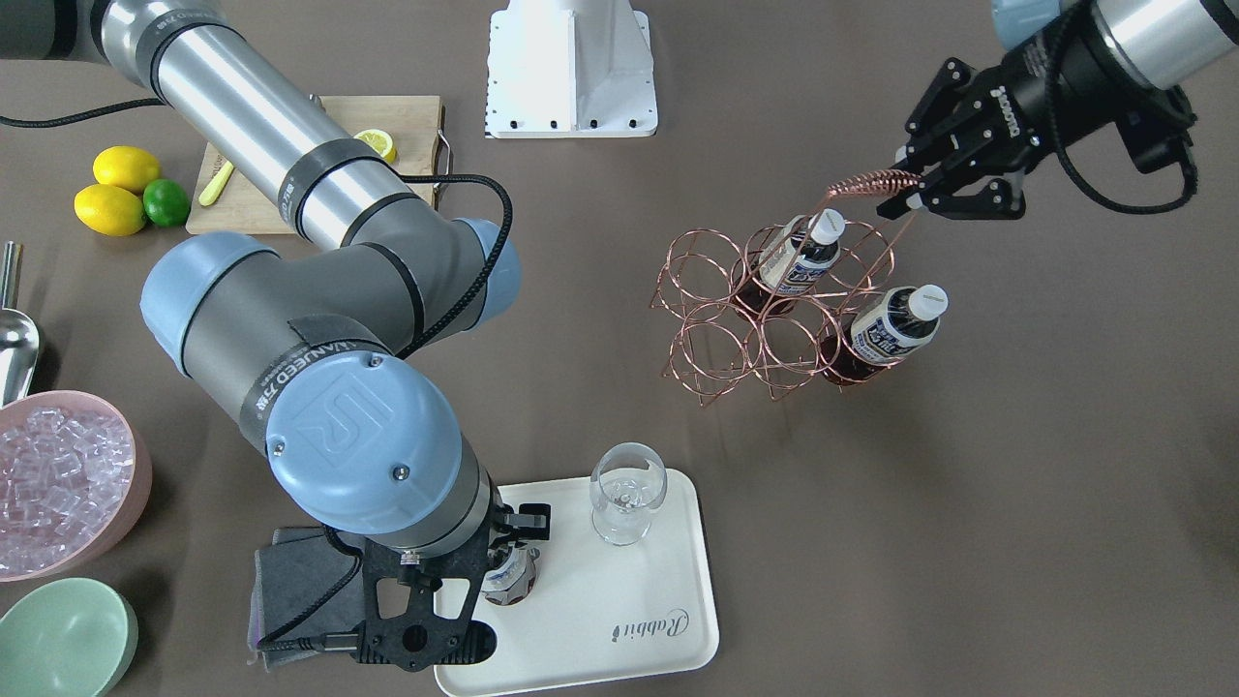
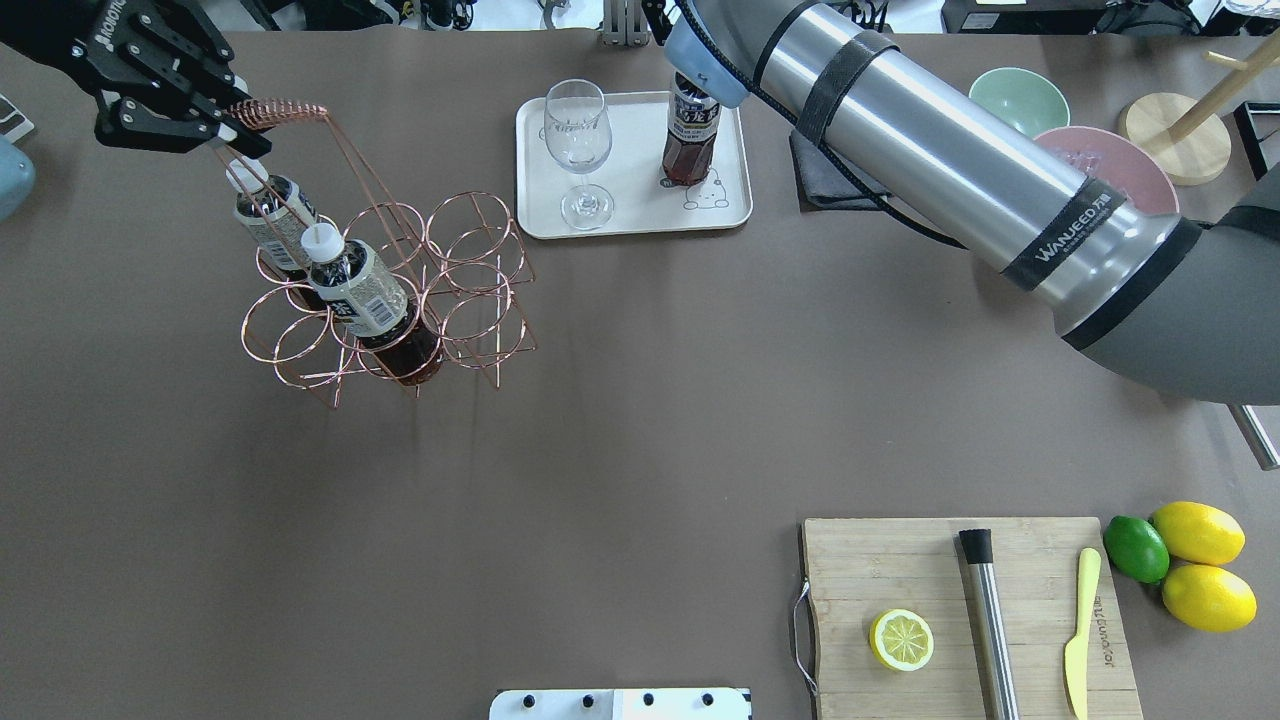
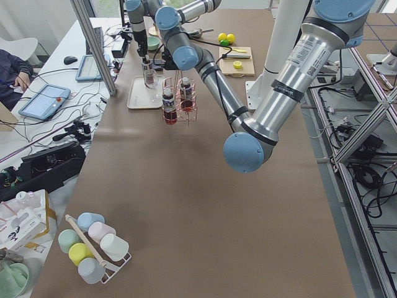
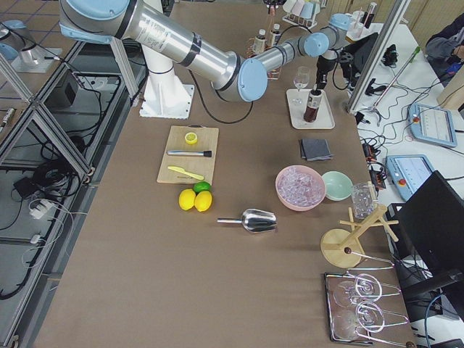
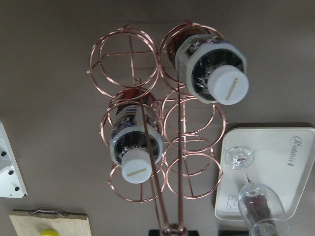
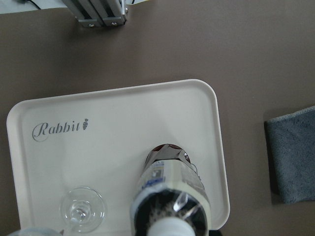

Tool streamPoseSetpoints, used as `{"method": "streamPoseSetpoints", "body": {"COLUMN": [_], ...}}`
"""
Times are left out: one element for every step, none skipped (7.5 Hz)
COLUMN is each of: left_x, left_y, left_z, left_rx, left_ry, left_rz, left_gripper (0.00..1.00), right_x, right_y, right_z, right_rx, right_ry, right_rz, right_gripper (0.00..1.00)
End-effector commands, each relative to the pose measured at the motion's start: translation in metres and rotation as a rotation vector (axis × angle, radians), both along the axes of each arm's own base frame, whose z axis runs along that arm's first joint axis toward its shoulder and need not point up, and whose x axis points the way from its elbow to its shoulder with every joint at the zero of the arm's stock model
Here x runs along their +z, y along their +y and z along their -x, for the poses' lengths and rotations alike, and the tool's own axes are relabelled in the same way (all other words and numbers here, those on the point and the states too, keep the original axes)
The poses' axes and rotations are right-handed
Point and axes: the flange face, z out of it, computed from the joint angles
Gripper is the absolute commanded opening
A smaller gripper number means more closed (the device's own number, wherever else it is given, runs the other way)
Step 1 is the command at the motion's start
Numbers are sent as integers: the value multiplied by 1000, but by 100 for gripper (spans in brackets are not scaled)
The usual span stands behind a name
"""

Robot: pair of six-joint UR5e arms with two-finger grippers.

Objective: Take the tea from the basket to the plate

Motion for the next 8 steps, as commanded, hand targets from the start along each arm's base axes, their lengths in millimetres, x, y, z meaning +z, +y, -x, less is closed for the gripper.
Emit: {"method": "streamPoseSetpoints", "body": {"left_x": [49,63,82,100,131,138,147,168], "left_y": [-40,-50,-65,-78,-89,-99,-110,-122], "left_z": [53,60,82,115,139,154,157,158], "left_rx": [-25,-37,-59,-83,-79,-65,-49,-30], "left_ry": [-8,-22,-33,-45,-73,-91,-110,-119], "left_rz": [-1,44,23,-13,-17,-26,-12,-12], "left_gripper": [0,0,0,0,0,0,0,0], "right_x": [-3,-17,-42,-64,-51,-14,29,74], "right_y": [1,3,11,29,57,91,132,175], "right_z": [0,-1,-15,-34,-70,-119,-171,-218], "right_rx": [-10,-16,-16,-33,-52,-70,-101,-123], "right_ry": [-2,-16,-43,-47,-40,-37,-31,-13], "right_rz": [-12,-35,-47,-36,-54,-94,-121,-128], "right_gripper": [99,99,99,99,99,99,99,99]}}
